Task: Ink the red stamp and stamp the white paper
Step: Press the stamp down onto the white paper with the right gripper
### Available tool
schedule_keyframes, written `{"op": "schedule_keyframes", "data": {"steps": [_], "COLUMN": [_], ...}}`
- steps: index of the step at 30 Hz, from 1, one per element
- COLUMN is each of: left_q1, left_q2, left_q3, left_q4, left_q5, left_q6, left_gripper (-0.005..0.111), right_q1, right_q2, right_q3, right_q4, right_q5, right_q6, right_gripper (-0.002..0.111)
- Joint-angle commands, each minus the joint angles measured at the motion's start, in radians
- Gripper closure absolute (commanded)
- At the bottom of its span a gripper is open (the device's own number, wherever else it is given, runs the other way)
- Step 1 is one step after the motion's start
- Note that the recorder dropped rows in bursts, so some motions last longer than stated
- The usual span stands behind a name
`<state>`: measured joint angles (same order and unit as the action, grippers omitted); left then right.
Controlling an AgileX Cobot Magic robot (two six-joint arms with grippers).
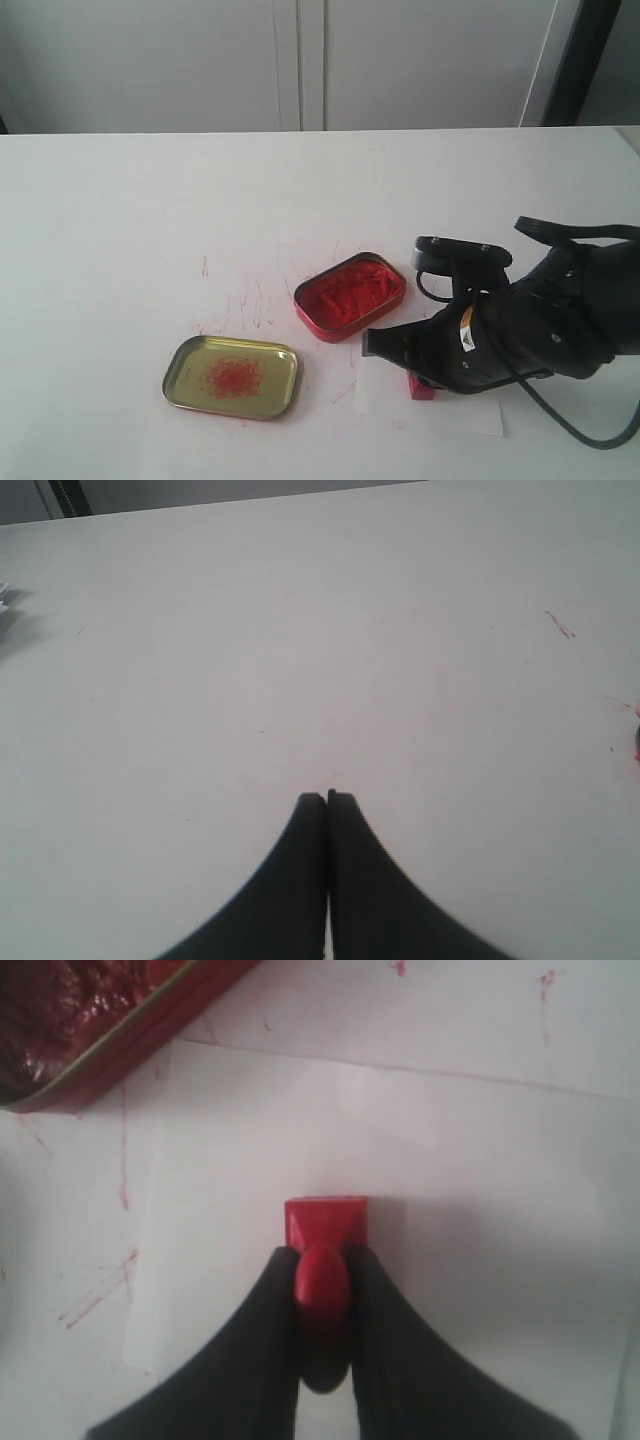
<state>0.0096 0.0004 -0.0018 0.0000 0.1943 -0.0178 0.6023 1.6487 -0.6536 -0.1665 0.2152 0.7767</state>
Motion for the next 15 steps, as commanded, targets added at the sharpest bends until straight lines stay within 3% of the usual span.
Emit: {"op": "schedule_keyframes", "data": {"steps": [1, 15], "left_q1": [-0.003, -0.003], "left_q2": [0.0, 0.0], "left_q3": [0.002, 0.002], "left_q4": [-0.006, -0.006], "left_q5": [-0.001, -0.001], "left_q6": [-0.004, -0.004], "left_gripper": [0.107, 0.107], "right_q1": [0.005, 0.005], "right_q2": [0.04, -0.169], "right_q3": [0.026, 0.026], "right_q4": [0.038, 0.038], "right_q5": [-0.044, -0.074], "right_q6": [0.014, 0.014], "right_gripper": [0.108, 0.108]}}
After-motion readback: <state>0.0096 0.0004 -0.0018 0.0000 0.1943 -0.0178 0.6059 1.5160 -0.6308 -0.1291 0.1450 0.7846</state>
